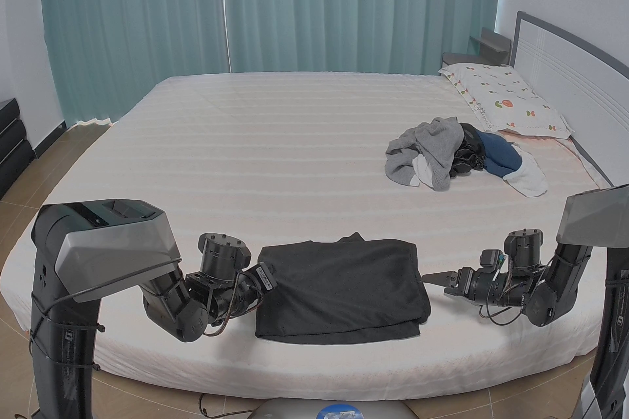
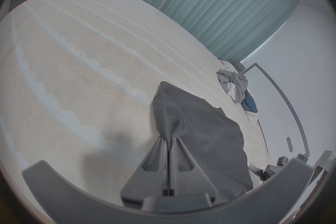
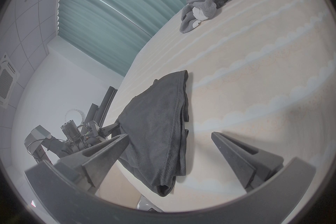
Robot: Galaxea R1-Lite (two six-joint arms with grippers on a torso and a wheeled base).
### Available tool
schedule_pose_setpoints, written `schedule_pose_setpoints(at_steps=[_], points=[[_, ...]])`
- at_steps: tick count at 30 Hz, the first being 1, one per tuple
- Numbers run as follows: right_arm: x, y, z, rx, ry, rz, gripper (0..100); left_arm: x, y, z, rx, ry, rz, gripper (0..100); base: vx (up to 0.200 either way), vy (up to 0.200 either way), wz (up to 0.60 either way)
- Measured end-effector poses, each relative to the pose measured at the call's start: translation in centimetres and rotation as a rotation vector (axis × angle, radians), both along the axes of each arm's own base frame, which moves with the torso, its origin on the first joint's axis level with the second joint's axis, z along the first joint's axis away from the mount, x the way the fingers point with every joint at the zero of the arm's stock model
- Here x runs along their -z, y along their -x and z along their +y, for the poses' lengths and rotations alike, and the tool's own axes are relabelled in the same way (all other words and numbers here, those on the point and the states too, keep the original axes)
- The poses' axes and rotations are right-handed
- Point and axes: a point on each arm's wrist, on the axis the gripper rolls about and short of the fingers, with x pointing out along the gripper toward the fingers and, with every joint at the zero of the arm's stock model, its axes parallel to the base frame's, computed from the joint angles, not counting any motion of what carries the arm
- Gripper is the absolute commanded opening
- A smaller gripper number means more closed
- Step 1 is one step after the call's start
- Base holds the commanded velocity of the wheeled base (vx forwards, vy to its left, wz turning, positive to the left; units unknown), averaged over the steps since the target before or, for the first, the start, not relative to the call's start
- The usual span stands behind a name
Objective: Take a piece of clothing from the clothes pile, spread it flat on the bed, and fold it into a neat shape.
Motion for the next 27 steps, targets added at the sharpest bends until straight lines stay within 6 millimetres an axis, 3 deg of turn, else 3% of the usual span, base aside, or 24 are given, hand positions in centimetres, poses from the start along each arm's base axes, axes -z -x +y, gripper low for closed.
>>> schedule_pose_setpoints(at_steps=[27], points=[[-0.3,-0.4,0.4,0.05,-0.081,0.048,100,0.0,0.0,1.2,-0.031,-0.009,0.01,0,0.0,0.2,0.0]])
